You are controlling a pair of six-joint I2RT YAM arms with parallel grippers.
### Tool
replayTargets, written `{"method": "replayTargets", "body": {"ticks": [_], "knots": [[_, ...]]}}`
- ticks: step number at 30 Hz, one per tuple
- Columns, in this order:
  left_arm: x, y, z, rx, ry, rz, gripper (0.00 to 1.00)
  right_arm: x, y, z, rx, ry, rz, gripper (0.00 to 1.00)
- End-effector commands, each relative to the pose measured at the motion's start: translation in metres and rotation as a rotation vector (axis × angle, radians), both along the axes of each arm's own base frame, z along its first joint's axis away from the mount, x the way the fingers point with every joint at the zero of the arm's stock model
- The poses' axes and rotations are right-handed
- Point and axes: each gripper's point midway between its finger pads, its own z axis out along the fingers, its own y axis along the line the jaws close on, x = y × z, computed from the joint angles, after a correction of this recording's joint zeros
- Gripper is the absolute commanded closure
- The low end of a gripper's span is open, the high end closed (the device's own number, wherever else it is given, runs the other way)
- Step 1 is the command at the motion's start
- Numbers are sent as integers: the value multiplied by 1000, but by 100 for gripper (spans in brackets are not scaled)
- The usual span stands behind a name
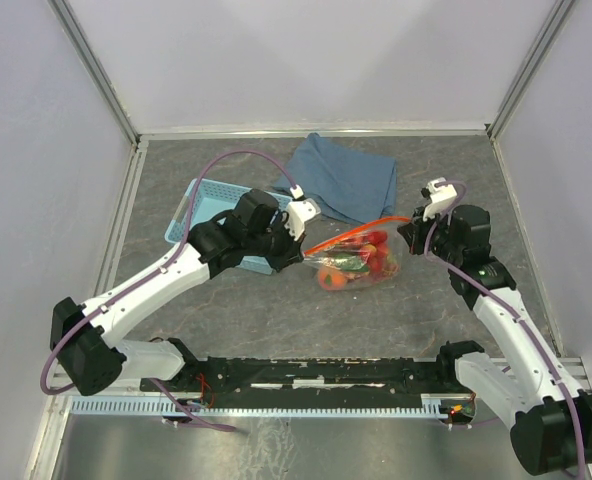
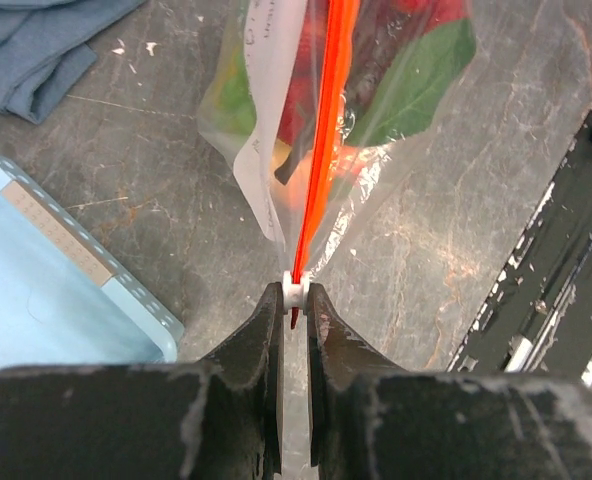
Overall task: Place the food in the zip-top bag and seal the zipper
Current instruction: Zip the zipper food storage bag at the center of the board.
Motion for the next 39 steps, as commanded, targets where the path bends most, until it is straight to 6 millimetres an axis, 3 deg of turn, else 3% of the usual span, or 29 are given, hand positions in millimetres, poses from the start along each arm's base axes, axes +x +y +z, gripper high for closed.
{"method": "replayTargets", "body": {"ticks": [1, 11, 21, 29, 32, 36, 39], "knots": [[9, 17, 0, 12, -2, 121, 97, 17, -37, 28, -48, -73, -198, 98], [16, -4, 7, -69, 61, 157, 97, 20, -26, 22, 4, -45, -169, 95], [19, -1, 35, -128, -8, 174, 91, 0, -26, 40, 23, -42, -160, 52], [16, 9, 60, -177, -63, 215, 61, -21, -44, 65, 22, -53, -252, 28], [15, 14, 71, -222, -91, 243, 51, -30, -52, 77, 42, -93, -304, 0], [11, 21, 84, -273, -117, 276, 45, -44, -55, 86, 70, -127, -316, 1], [14, 39, 99, -300, -169, 363, 37, -54, -63, 89, 55, -126, -352, 1]]}}
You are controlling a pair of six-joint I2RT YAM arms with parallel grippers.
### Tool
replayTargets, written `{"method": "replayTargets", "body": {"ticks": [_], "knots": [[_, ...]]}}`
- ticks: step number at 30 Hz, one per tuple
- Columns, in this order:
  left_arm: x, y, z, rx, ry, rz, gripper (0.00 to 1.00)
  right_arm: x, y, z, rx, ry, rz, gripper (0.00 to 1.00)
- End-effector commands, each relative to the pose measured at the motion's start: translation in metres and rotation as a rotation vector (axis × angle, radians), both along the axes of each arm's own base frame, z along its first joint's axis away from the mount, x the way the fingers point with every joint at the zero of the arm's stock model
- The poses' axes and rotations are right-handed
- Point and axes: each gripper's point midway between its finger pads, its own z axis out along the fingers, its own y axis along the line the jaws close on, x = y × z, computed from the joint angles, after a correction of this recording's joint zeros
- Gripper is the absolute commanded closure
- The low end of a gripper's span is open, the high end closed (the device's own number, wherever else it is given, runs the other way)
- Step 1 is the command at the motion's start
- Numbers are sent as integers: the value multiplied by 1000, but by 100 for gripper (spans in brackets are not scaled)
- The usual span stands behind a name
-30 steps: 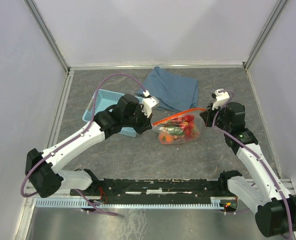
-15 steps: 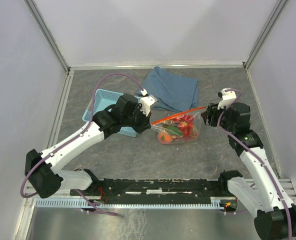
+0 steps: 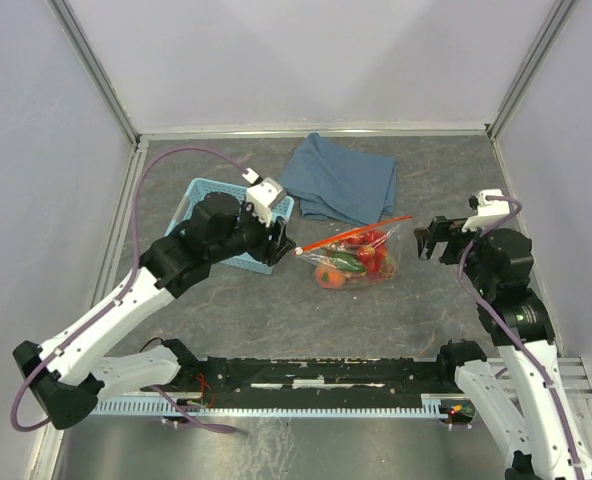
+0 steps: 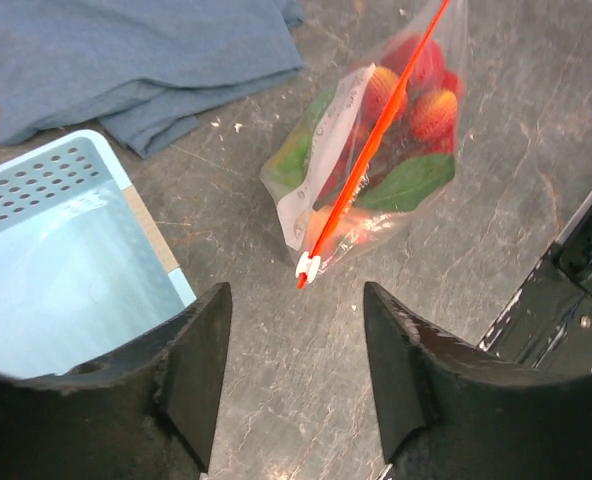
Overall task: Place the food in the zip-top bag and seal the zipper
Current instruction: Zip the zipper food storage bag at the center of the board, then reset both arms
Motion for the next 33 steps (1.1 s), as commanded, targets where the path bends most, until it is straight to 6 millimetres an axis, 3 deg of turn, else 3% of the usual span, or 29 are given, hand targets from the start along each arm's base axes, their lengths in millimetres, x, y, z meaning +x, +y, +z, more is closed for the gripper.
{"method": "replayTargets", "body": {"ticks": [1, 6, 11, 12, 15, 19, 25, 33], "knots": [[8, 26, 34, -107, -83, 175, 34, -13, -20, 22, -4, -32, -101, 1], [12, 87, 63, -182, -210, 466, 21, -37, -69, 33, 8, -41, -395, 1], [2, 143, 81, -273, -316, 682, 5, -76, -104, 47, 5, -150, -559, 1], [-2, 153, 83, -293, -333, 713, 0, -83, -108, 48, 7, -172, -579, 1], [-12, 184, 86, -348, -389, 822, 0, -105, -117, 53, 27, -250, -612, 1], [-26, 212, 85, -430, -438, 903, 0, -122, -123, 53, 19, -323, -619, 1], [-36, 230, 79, -487, -489, 946, 0, -125, -130, 44, -11, -324, -651, 1], [-34, 230, 77, -466, -496, 950, 0, -116, -122, 38, -21, -275, -608, 1]]}}
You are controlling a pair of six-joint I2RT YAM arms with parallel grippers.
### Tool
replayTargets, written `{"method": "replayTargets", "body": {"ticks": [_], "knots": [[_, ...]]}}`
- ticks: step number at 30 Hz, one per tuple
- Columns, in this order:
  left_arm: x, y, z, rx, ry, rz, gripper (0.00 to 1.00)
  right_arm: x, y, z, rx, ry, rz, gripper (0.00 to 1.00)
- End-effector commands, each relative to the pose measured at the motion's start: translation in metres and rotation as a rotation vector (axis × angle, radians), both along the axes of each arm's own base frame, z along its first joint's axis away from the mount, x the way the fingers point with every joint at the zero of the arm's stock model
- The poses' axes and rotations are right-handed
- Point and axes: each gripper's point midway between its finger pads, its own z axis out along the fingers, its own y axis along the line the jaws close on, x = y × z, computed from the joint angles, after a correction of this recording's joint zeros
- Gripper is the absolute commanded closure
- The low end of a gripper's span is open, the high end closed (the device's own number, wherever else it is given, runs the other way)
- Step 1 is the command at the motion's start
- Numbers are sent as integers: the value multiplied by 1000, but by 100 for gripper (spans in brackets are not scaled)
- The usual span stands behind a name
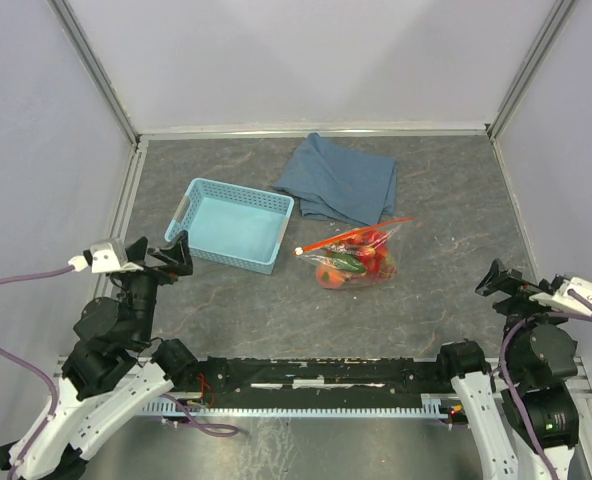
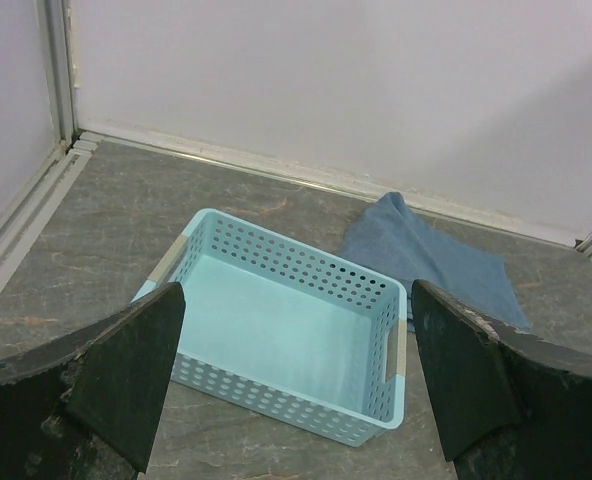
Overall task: Place the food in the zip-top bag and seal the zipper
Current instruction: Reset both arms
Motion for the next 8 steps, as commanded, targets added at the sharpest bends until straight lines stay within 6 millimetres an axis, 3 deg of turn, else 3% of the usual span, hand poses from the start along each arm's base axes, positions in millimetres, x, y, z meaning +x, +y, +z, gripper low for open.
{"method": "replayTargets", "body": {"ticks": [1, 8], "knots": [[2, 4, 12, -28, -31, 34, 0, 4, 3, 3, -18, 19, 19, 1], [6, 0, 10, -5, -20, 25, 0, 2, 3, 5, -21, 5, 22, 1]]}}
